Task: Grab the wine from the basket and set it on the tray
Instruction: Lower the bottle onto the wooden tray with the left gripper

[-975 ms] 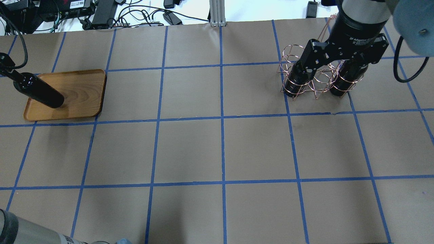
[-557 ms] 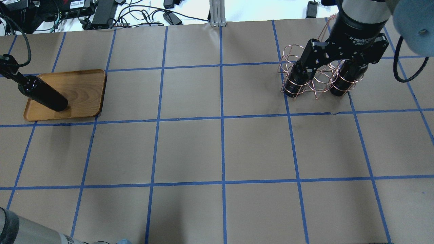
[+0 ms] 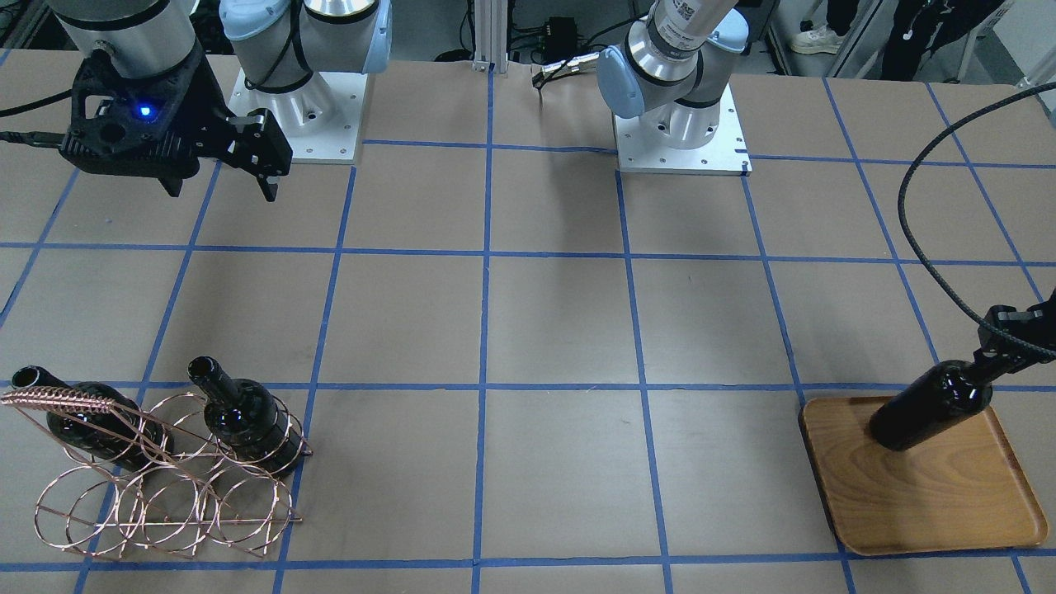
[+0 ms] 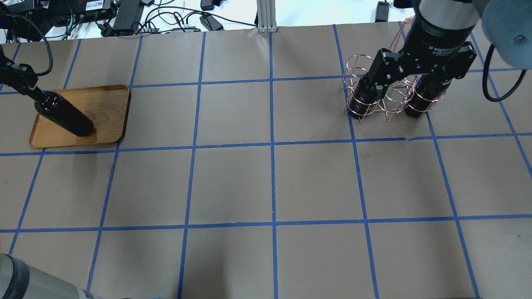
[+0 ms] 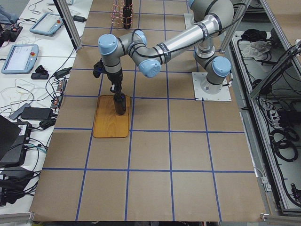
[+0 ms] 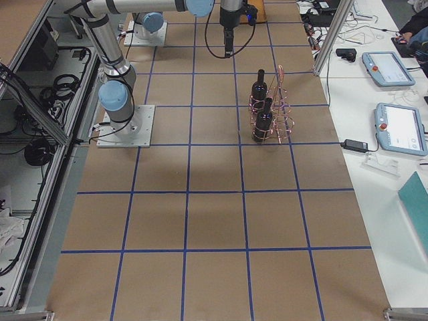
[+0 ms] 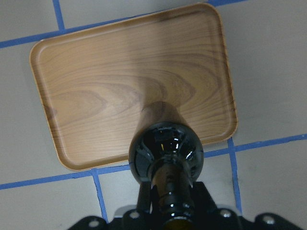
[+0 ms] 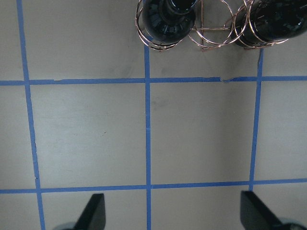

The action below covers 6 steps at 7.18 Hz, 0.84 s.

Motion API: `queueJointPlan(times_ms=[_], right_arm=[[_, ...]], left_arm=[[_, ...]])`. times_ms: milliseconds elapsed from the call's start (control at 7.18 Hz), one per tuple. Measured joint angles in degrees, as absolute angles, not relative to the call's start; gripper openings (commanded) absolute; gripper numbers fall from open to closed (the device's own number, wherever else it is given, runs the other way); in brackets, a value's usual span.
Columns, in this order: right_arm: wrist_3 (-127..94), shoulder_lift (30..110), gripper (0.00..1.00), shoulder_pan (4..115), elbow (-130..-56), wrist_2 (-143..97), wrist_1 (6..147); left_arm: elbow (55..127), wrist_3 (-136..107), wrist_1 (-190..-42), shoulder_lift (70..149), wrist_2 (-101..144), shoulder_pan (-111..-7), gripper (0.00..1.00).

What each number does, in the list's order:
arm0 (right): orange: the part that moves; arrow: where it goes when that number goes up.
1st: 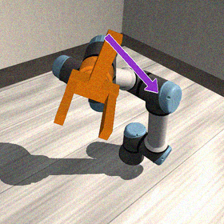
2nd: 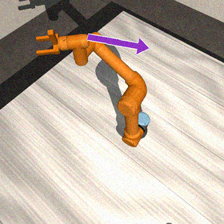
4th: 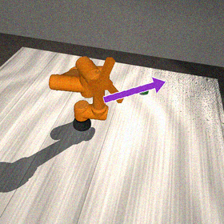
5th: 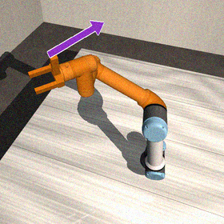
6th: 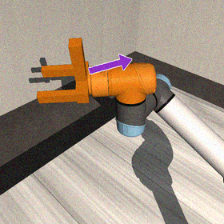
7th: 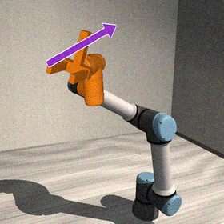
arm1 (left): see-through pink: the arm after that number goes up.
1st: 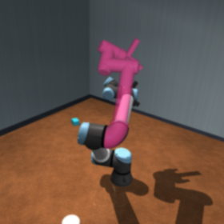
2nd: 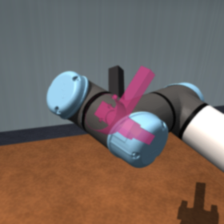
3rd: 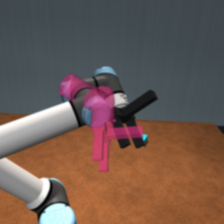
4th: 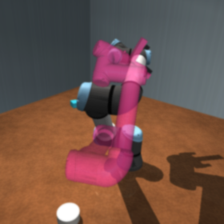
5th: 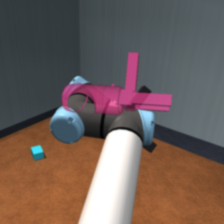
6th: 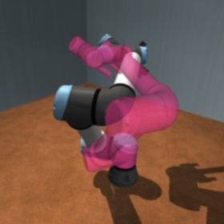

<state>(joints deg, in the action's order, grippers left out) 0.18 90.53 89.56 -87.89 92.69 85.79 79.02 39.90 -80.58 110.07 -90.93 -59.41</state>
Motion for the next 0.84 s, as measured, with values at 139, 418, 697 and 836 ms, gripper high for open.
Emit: queueJointPlan(times_ms=[139,418,697,836], right_arm=[[0.18,90.53,1.0,89.56,-87.89,92.7,85.79],[0.18,90.53,1.0,89.56,-87.89,92.72,85.78],[0.18,90.53,1.0,89.56,-87.89,92.72,85.8],[0.18,90.5,1.0,89.56,-87.89,92.72,85.86]], left_arm=[[79.06,39.62,-80.59,110.29,-90.91,-59.52,0.07],[79.13,39.48,-80.6,110.6,-90.7,-59.58,0.7],[79.23,39.46,-80.6,110.52,-90.77,-59.55,0.73],[79.33,39.46,-80.6,110.19,-90.64,-59.4,0.73]])
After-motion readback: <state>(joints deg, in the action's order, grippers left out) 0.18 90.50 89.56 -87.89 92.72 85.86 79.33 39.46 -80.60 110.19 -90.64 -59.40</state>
